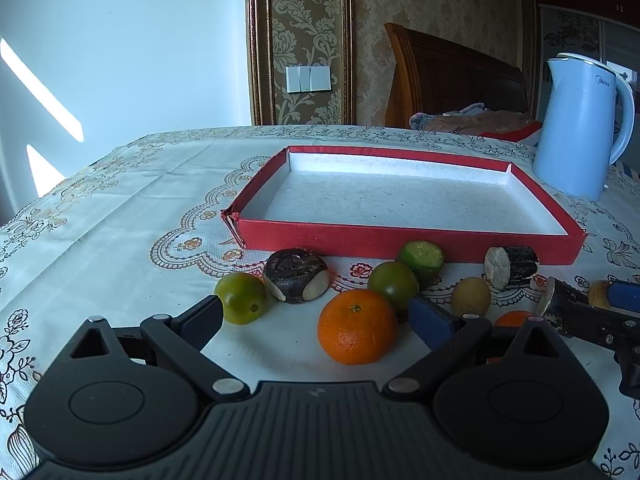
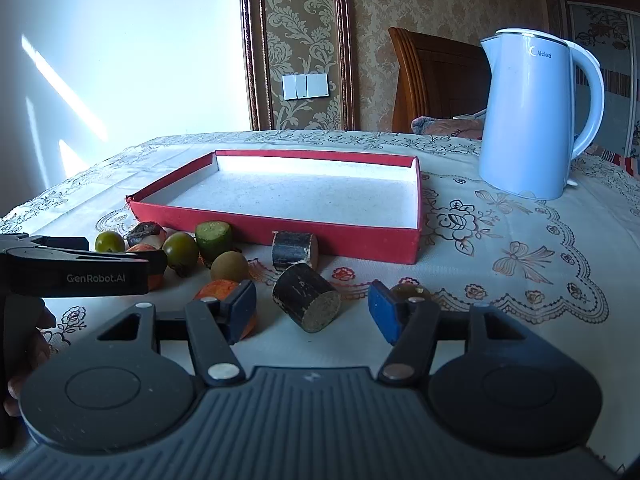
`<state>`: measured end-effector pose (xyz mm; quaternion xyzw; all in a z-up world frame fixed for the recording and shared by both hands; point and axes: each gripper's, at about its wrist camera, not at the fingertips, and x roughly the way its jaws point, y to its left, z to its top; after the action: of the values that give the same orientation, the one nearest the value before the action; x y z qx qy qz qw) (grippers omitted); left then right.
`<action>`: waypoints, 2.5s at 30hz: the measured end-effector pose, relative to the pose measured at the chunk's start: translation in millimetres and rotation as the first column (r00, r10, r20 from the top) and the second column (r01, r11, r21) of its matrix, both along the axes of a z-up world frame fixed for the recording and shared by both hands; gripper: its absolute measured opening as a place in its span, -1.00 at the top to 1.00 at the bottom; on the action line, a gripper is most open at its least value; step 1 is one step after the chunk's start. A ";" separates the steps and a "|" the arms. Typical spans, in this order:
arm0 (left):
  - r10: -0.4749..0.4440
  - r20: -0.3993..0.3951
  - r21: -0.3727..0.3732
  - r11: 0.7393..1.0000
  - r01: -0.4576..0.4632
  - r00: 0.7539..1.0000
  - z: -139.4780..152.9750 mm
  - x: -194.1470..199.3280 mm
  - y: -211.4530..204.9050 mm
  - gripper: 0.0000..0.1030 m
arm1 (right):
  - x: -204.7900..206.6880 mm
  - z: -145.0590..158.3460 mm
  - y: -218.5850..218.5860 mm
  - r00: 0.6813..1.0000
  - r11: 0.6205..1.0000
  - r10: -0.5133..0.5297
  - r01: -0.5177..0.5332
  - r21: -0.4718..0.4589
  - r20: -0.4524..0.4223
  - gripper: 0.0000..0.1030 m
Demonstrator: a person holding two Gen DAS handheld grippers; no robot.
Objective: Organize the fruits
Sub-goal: 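Close left tool on the mandarin orange while right tool grasps the black cylinder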
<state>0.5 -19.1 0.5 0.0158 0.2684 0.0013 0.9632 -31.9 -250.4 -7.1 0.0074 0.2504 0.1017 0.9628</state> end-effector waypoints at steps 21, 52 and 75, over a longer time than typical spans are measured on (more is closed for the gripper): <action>-0.025 -0.014 -0.013 1.000 0.025 1.000 -1.7 1.1 -1.4 -0.95 | 22.7 -2.7 5.3 0.997 0.998 0.047 -0.050 -0.042 -0.063 0.01; -0.032 -0.054 0.001 0.999 0.032 0.998 -5.2 8.6 -4.4 -0.86 | 33.3 -8.4 0.9 0.991 0.998 0.061 -0.061 0.007 -0.121 0.24; -0.064 -0.066 0.005 0.998 0.064 0.996 -7.5 8.1 -9.5 0.18 | 30.2 -8.7 -1.5 0.994 0.999 0.042 -0.040 0.019 -0.105 0.27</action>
<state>8.6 -28.7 -7.1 0.0277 0.2992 -0.0293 0.9533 -1.6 -251.9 -15.8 0.0160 0.3001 0.1229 0.9458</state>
